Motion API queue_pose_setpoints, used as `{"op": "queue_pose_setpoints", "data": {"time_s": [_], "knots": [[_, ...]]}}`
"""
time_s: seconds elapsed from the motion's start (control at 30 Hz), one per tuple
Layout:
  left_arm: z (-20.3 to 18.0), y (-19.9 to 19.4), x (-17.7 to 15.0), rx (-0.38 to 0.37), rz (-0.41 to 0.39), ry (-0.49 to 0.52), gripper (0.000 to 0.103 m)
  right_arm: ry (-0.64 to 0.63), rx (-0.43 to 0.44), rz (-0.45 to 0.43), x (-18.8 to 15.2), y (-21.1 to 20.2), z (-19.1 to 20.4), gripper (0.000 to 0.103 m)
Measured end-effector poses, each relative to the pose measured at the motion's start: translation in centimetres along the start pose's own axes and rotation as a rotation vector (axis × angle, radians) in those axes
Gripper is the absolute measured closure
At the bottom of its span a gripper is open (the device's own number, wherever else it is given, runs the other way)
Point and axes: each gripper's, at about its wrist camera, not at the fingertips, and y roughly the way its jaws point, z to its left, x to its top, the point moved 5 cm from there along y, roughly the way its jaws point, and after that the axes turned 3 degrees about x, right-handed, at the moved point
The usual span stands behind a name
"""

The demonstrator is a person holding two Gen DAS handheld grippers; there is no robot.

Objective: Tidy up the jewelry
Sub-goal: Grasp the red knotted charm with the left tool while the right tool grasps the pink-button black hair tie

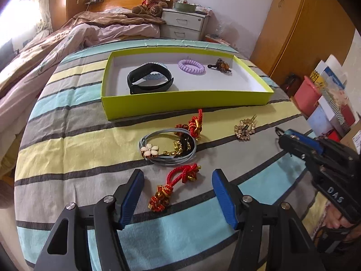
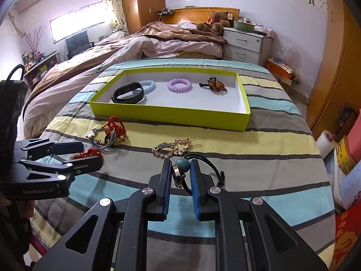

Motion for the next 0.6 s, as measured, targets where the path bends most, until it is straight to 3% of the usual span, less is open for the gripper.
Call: {"op": "queue_pose_setpoints", "data": {"time_s": [0.2,0.4,0.6], "knots": [[-0.4,0.02,0.06,0.039,0.006,0.022,0.07,-0.004,0.019,-0.008,0.1,-0.09,-0.08,0.086],[-0.08,-0.31,-0.09,0.04,0.01,0.003,0.087,-0.007,0.026,-0.011,0.09,-0.26,-0.2,0.086],[0.25,-0.74,-0.28,0.048,0.006,-0.018,0.091,-0.003,0.029,-0.016,0.14,-0.41,-0.56,0.086]]}}
